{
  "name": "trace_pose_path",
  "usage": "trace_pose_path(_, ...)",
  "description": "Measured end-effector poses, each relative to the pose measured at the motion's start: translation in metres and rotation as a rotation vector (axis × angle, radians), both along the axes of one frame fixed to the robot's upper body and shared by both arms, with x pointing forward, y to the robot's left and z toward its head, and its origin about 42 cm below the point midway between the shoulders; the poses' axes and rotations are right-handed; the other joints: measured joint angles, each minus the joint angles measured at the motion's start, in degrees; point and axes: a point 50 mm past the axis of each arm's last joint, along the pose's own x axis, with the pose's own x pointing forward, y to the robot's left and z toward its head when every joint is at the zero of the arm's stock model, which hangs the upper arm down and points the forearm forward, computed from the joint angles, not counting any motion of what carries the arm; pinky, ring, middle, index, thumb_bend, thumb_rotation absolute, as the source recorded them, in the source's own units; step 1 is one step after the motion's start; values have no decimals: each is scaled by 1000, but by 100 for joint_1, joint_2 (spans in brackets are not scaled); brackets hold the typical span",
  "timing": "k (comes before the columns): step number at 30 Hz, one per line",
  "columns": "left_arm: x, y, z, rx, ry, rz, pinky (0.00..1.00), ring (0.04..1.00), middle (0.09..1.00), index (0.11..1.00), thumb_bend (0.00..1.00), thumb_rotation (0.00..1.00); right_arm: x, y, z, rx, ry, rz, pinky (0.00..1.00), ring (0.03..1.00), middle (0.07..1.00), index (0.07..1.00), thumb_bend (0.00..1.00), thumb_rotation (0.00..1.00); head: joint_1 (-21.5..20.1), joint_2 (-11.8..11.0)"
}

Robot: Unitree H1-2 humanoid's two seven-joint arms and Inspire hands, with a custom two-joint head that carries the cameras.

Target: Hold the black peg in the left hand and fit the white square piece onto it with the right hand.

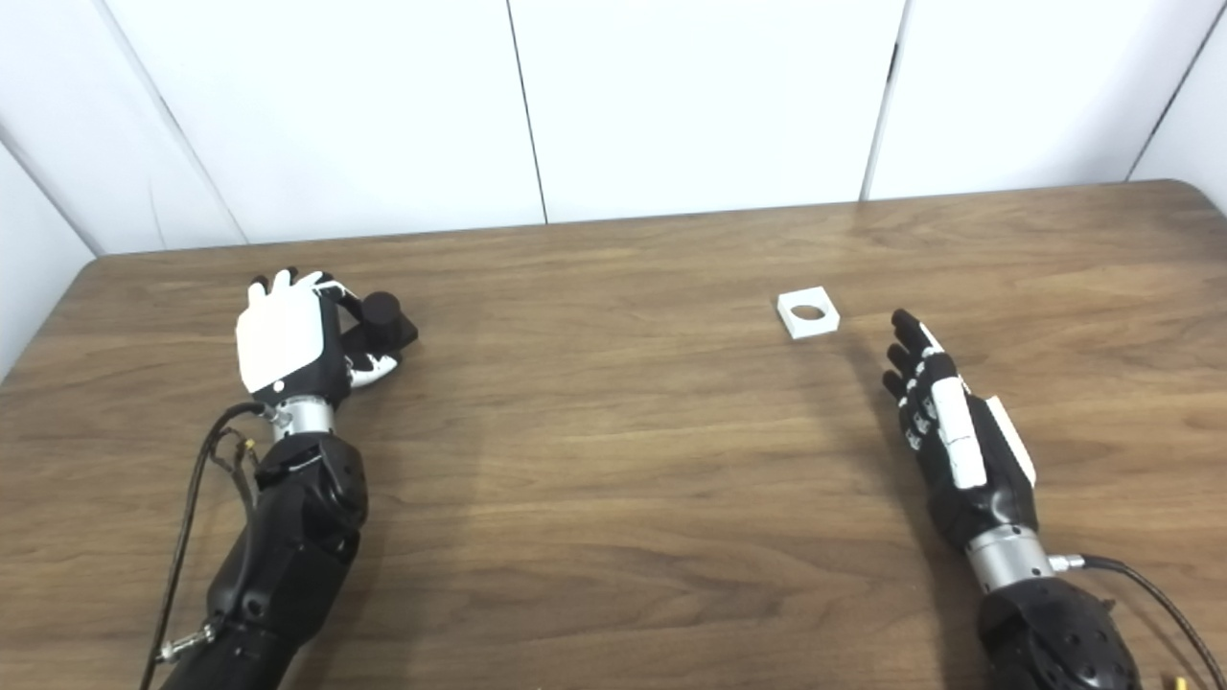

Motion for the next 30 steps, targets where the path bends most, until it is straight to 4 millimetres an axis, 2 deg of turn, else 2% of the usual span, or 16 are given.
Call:
trace_pose_path(13, -23, -5, 4, -23, -13, -43, 1000, 944, 843, 487, 515, 81, 0, 1, 0, -24, 8, -2, 1000, 1000, 1000, 952, 647, 907, -18, 0)
trace_pose_path(19, -34, -19, 9, -69, -16, -81, 1000, 946, 842, 487, 515, 80, 0, 2, -1, -26, 10, 0, 1000, 1000, 998, 952, 645, 903, -35, 0)
trace_pose_path(25, -45, -36, 22, -121, -44, -133, 1000, 964, 852, 488, 514, 81, 1, 4, 0, -25, 9, 8, 1000, 1000, 1000, 962, 633, 909, -97, 9)
trace_pose_path(30, -58, -46, 23, -156, -32, -166, 1000, 965, 861, 488, 513, 83, 1, 6, -1, -25, 9, 13, 1000, 1000, 1000, 971, 626, 912, -132, 9)
